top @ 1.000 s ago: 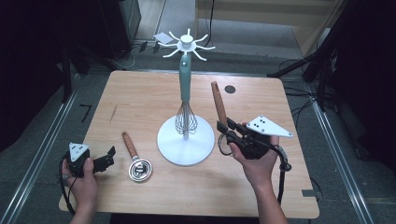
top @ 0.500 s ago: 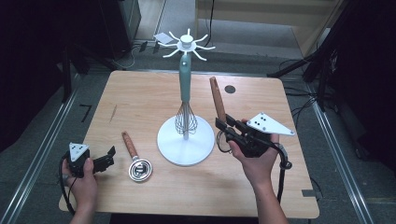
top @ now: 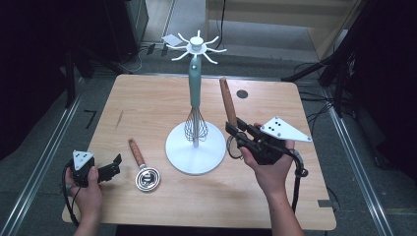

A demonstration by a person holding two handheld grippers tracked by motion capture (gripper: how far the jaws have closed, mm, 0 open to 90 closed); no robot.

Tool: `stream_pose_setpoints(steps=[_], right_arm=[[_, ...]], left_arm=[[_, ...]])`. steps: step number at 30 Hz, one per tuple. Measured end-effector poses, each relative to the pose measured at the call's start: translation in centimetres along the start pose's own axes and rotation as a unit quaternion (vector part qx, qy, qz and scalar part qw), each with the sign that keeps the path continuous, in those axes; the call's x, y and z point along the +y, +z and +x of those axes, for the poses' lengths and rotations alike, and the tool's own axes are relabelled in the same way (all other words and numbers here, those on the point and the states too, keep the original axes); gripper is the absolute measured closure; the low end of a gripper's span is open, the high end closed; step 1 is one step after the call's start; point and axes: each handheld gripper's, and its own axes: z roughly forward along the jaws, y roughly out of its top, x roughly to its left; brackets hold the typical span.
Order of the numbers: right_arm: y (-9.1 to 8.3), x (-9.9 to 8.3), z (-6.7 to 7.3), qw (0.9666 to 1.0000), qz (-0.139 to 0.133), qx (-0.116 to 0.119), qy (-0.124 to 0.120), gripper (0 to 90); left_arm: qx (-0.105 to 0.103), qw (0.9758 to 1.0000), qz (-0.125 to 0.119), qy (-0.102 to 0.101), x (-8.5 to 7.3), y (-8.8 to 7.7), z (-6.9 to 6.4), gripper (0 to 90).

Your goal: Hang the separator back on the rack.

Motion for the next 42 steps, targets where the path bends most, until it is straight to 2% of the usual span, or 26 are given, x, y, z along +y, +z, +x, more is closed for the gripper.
stream_pose_setpoints(steps=[23,42], right_arm=[[-0.1,0.9,0.5,0.9997,-0.021,0.012,-0.008,71.1],[-0.4,1.9,0.9,0.9991,-0.036,0.012,-0.018,71.1]], left_arm=[[0.000,1.0000,0.000,0.000,0.0,0.0,0.0,0.0],[0.000,1.0000,-0.001,0.000,0.0,0.0,0.0,0.0]])
